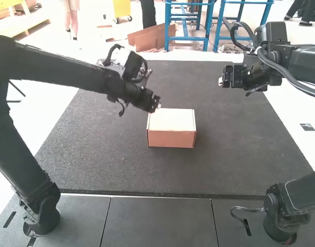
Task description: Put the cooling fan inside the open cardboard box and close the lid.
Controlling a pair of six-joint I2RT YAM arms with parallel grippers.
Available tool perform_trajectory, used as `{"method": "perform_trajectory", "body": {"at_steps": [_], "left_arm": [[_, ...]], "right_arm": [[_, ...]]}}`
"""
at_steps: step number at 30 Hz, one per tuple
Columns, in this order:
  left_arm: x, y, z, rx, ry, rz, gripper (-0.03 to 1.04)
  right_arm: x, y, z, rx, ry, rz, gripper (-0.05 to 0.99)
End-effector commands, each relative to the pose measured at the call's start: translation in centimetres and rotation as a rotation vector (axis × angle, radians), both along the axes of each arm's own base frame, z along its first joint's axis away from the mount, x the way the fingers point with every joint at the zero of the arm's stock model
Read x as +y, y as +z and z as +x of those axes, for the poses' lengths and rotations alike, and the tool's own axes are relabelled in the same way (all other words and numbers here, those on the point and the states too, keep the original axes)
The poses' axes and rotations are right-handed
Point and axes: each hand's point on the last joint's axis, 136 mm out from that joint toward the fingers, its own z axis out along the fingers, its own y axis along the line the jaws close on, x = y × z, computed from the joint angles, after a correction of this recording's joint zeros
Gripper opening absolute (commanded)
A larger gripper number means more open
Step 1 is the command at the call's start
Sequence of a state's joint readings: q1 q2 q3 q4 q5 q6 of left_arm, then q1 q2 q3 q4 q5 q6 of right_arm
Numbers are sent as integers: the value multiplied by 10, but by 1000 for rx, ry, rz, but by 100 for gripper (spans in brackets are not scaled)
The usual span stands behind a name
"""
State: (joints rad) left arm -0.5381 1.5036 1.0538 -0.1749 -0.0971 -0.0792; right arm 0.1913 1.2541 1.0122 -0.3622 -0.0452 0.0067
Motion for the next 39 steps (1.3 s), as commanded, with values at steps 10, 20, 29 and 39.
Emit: {"method": "perform_trajectory", "body": {"at_steps": [10, 20, 29, 39], "left_arm": [[20, 149, -27, -291, -38, -268, 97], [65, 152, -69, -560, -20, -256, 97], [102, 117, -107, -715, -8, -192, 97], [120, 86, -131, -814, -6, -167, 97]], "right_arm": [[10, 46, -13, -188, 73, 88, 91], [-7, 72, -36, -446, 18, 93, 91], [-22, 77, -61, -609, -22, 55, 91], [-43, 84, -101, -853, -93, 18, 91]]}}
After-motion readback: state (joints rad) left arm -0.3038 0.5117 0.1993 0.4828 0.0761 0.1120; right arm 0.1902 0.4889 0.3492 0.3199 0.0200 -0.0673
